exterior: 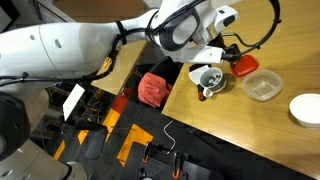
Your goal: Open the Tupperware, pour the sweets into it, then close the kid
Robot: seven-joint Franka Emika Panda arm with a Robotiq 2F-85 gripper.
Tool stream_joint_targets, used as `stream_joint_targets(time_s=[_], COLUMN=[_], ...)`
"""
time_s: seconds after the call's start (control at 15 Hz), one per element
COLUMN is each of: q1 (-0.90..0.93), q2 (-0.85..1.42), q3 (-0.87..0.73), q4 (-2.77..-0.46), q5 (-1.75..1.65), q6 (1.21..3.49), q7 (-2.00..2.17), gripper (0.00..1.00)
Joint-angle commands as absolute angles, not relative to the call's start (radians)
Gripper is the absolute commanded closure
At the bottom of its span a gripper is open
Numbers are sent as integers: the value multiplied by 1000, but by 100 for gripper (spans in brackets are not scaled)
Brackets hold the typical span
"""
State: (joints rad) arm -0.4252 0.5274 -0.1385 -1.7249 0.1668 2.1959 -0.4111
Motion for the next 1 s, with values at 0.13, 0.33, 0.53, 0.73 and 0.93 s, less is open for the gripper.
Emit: stream_joint_targets(time_s=[0.13,0.33,0.53,0.73,0.93], q1=[-429,-414,-388,-379,-384], q2=[534,542,551,576,609], q3=[-136,-133,-130,-108,-84], q4=[-1717,-1728,-1756,-1771,-1769], q5=[165,150,119,111,107], q6=[2193,2235,2319,2395,2413], q7=[-410,-413,-415,-431,-445], gripper=[0,0,0,0,0])
